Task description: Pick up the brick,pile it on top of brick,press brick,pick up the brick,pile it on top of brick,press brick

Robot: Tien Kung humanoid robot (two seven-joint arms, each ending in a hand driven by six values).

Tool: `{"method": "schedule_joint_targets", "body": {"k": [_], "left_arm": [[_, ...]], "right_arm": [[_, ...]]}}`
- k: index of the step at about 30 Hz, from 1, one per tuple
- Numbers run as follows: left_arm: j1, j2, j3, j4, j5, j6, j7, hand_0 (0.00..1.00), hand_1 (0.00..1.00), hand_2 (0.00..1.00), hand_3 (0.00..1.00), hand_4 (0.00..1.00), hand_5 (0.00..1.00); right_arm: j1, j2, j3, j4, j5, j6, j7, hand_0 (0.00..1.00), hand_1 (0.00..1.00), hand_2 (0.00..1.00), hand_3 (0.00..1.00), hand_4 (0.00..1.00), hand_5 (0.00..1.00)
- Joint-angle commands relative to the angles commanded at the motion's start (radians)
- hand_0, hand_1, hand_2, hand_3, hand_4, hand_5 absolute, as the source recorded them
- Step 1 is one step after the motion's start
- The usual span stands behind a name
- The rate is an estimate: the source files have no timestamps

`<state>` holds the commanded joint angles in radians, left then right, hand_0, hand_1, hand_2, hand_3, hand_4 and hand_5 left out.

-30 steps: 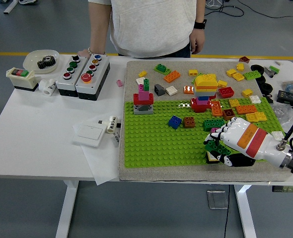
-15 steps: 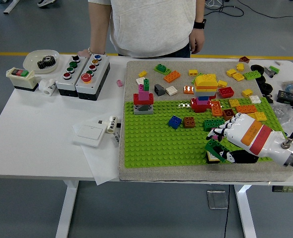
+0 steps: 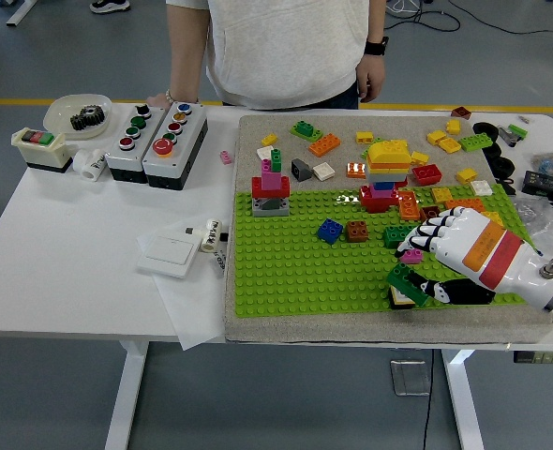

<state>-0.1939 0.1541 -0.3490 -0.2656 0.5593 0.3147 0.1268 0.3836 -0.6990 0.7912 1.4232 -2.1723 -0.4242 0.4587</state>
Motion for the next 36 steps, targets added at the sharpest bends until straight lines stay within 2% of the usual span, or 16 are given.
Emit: {"method": "schedule_joint_targets", "body": {"k": [2,13,14,19,20,36], "left_arm": [[-0.001,0.000,0.000,0.000,0.000,0.000,0.000,0.773,0.784,0.776,0.625,0.683,0.640],[-0.003,0.000,0.003,0.000,-0.004,0.000,-0.002,0.773,0.784,0.776,0.626,0.682,0.639],[-0.003,0.000,0.003,-0.001,-0.004,0.000,-0.002,0.775,0.784,0.776,0.626,0.683,0.641],[-0.004,0.000,0.002,-0.001,-0.002,0.000,-0.001,0.775,0.784,0.776,0.626,0.683,0.641],[-0.004,0.000,0.002,-0.001,-0.002,0.000,-0.001,0.774,0.785,0.776,0.626,0.683,0.641],[-0.003,-0.001,0.003,-0.001,-0.004,-0.001,-0.002,0.775,0.787,0.776,0.625,0.682,0.639]], "right_arm": [[0.000,0.000,-0.005,-0.001,-0.001,0.005,0.000,0.579,0.627,0.731,0.601,0.695,0.341],[0.004,0.004,-0.028,-0.028,0.004,0.009,0.003,0.568,0.608,0.709,0.603,0.695,0.342],[0.004,0.004,-0.029,-0.031,0.006,0.010,0.004,0.514,0.557,0.613,0.603,0.670,0.327],[0.003,0.006,-0.032,-0.043,0.020,0.015,0.010,0.514,0.557,0.613,0.603,0.670,0.327],[0.002,0.006,-0.032,-0.044,0.021,0.015,0.010,0.497,0.525,0.599,0.602,0.661,0.314],[-0.022,0.001,-0.030,-0.054,0.017,0.013,0.014,0.480,0.525,0.585,0.602,0.664,0.312]]}}
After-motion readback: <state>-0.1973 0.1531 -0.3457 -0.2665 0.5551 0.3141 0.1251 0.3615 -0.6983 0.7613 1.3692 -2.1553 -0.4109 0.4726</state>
